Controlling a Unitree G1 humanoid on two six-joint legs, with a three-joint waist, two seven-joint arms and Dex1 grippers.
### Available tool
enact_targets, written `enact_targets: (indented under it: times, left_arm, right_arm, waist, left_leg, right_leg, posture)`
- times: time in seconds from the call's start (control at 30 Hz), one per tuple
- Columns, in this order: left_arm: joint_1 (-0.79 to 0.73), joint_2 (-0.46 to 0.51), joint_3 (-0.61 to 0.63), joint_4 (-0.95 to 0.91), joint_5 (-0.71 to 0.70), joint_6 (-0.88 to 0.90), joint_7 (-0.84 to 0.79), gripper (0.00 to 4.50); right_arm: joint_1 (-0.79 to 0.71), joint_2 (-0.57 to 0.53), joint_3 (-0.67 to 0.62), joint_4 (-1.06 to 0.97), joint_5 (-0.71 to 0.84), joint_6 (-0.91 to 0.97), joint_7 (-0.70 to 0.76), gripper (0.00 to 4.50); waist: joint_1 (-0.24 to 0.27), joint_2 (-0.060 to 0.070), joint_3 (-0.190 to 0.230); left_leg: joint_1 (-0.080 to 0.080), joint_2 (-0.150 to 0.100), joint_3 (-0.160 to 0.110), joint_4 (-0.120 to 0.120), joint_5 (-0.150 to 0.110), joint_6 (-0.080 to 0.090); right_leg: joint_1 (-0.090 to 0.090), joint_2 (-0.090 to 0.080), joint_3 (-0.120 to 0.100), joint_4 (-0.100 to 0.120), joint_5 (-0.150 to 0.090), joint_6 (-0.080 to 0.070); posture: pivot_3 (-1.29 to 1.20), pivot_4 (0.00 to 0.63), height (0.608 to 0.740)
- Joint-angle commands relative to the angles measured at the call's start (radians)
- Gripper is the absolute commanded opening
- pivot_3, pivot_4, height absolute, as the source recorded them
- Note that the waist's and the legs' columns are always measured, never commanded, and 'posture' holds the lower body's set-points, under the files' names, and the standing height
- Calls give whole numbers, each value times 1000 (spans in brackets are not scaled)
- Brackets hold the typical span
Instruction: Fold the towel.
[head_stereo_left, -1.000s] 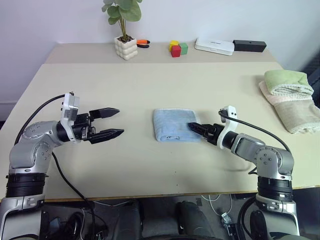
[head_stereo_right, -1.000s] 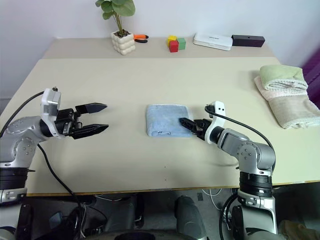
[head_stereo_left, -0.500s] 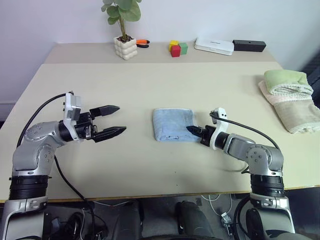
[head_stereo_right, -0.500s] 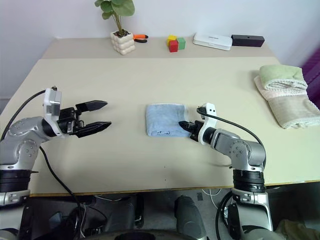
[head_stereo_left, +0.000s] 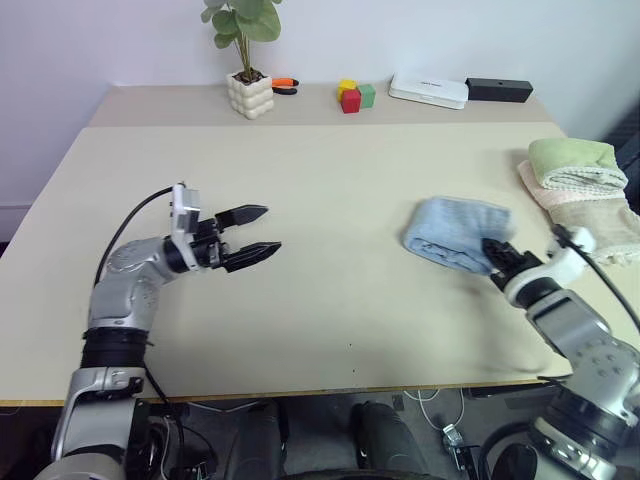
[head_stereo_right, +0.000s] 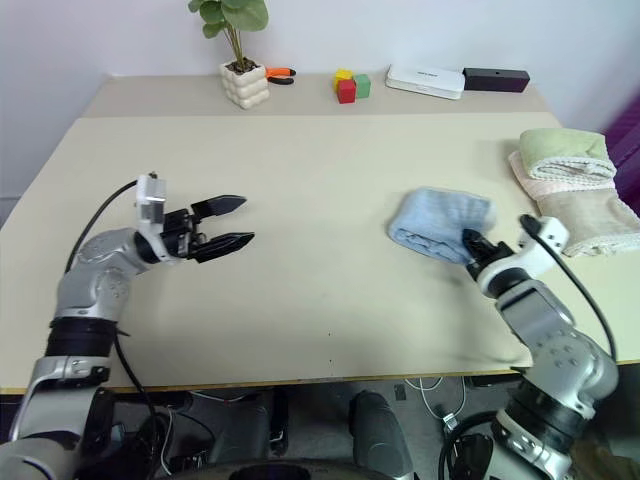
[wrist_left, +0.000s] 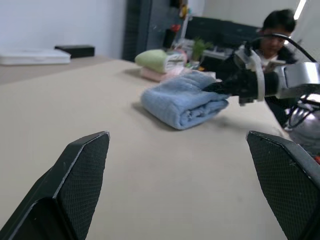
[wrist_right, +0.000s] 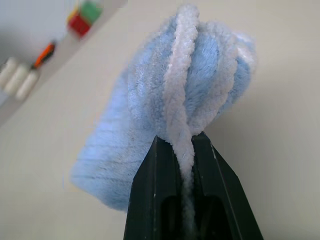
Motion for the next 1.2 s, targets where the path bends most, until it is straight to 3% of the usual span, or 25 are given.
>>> enact_targets:
  times: [0.03,0.2,0.3,0.47,0.8,1.07,1.2]
  left_arm:
    - [-77,-33,-13,105,28,-82,-53,4500]
    - [-167,-62,-32,237,60,-158,-143,4500]
    - [-204,-45,-46,251,62,-156,-226,4500]
    - [-214,16,-68,257,81,-139,-292,4500]
    - [-145,-12,-34,192,72,-157,-222,4500]
    - [-144,-17,-30,184,72,-148,-199,4500]
    - [-152,-19,-30,194,77,-159,-191,4500]
  right_arm:
    - [75,146,-28,-197,126,-123,-218,33]
    - [162,312,71,-251,111,-288,-329,33]
    - [167,381,133,-191,58,-431,-306,33]
    - [184,370,162,-119,47,-566,-329,33]
    - [214,284,316,-32,122,-530,-400,33]
    - [198,178,320,-34,-6,-583,-372,33]
    - [191,179,290,-30,-22,-631,-374,33]
  waist:
    - [0,0,0]
    - [-5,0,0]
    - [-4,0,0]
    - [-5,0,0]
    - [-7,1,0]
    - [-5,1,0]
    - [-3,1,0]
  left_leg:
    - [0,0,-1,0,0,0]
    - [-1,0,1,1,0,0]
    - [-1,-1,0,1,0,0]
    - [-1,-1,0,0,0,0]
    - [-1,0,-1,1,0,0]
    - [-1,0,-1,1,0,0]
    - [-1,0,-1,1,0,0]
  right_leg:
    - [0,1,0,0,0,0]
    - [-1,0,1,0,0,0]
    - [0,0,1,-1,0,0]
    - [0,0,1,-1,0,0]
    - [0,0,1,0,-1,-2]
    - [0,0,1,0,0,-1]
    - [0,0,1,0,0,-1]
  posture:
    - [0,150,735]
    - [0,150,735]
    - [0,150,735]
    - [0,150,735]
    - [0,150,735]
    - [0,150,735]
    - [0,150,735]
